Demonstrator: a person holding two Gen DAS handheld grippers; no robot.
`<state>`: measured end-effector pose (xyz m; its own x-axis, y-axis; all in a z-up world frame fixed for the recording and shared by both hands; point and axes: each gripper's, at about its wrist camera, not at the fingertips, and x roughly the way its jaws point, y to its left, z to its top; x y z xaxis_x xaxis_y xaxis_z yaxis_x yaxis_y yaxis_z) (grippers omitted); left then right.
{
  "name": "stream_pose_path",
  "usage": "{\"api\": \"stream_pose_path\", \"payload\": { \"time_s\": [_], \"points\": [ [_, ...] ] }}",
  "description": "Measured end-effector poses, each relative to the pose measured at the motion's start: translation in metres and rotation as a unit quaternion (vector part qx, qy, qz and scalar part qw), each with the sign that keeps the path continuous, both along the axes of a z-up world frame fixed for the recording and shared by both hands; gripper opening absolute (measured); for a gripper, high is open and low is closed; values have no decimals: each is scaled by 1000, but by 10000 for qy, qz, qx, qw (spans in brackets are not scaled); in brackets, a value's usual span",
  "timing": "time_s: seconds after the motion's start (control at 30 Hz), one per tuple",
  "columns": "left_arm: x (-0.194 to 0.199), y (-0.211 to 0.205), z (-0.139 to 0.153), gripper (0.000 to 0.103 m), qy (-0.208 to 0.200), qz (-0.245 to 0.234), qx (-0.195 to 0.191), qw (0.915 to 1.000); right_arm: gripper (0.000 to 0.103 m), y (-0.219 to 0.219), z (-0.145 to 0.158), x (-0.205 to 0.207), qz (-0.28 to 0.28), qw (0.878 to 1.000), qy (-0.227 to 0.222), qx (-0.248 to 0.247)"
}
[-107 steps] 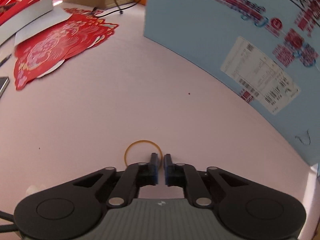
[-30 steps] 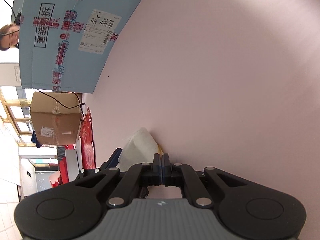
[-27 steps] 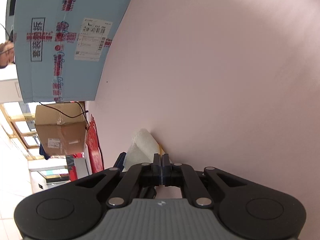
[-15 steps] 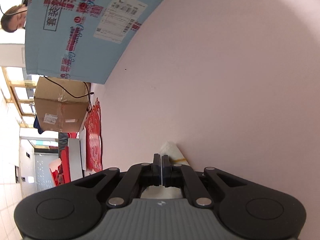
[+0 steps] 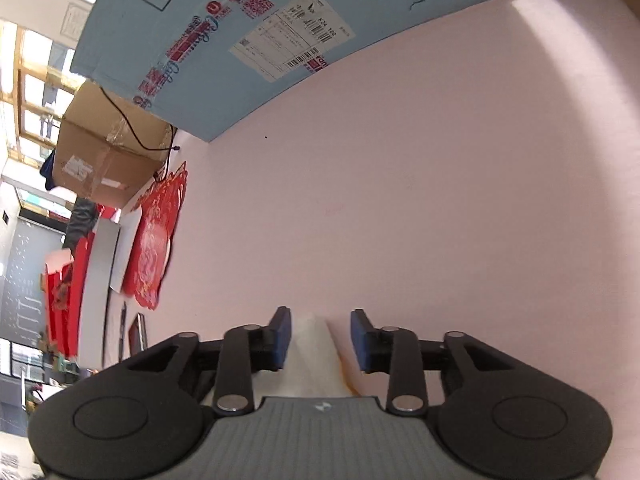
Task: Fold shopping bag
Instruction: 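Bring the rubber band to the bag held by the left gripper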
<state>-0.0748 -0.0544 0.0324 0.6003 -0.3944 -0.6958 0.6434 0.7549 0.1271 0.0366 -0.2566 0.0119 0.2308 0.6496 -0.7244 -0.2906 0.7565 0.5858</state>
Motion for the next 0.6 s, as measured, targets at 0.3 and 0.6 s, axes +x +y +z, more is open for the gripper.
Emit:
{"api": "stream_pose_path", "payload": {
  "time_s": [0.3, 0.6],
  "points": [
    [3, -2, 1, 51, 25, -42, 67, 10000, 35, 18, -9, -45, 1873, 9629, -1687, -959],
    [4, -3, -1, 52, 35, -24, 113, 9999, 11, 41, -5, -70, 3548, 8691, -3047, -1615]
  ]
}}
